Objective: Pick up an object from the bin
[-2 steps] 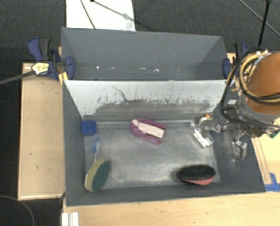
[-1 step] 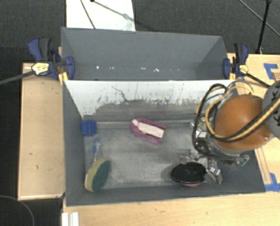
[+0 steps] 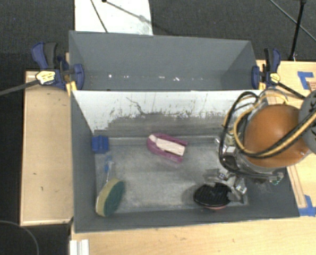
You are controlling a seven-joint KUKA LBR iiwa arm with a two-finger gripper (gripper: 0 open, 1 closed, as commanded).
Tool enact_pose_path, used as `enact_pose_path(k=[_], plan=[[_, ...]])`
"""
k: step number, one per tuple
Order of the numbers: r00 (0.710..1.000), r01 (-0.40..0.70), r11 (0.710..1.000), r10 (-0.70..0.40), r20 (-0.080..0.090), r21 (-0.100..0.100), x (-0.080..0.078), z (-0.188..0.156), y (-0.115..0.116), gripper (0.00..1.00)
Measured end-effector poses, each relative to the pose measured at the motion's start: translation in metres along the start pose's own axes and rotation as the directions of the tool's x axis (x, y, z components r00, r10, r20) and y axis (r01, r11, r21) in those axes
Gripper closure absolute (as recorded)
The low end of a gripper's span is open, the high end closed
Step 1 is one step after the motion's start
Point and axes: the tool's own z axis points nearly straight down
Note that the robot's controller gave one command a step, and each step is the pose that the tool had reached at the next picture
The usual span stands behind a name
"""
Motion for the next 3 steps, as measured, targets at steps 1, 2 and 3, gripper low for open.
enact_pose_path(k=[1, 2, 3], plan=[[1.0, 0.024, 1.0, -0.024, 0.003, -0.003, -0.009, -0.095, -0.011, 1.0], [1.0, 0.022, 1.0, -0.022, -0.001, -0.012, -0.008, -0.091, -0.009, 0.0], [0.999, 0.054, 0.999, -0.054, 0.006, -0.007, -0.023, 0.017, 0.029, 0.0]])
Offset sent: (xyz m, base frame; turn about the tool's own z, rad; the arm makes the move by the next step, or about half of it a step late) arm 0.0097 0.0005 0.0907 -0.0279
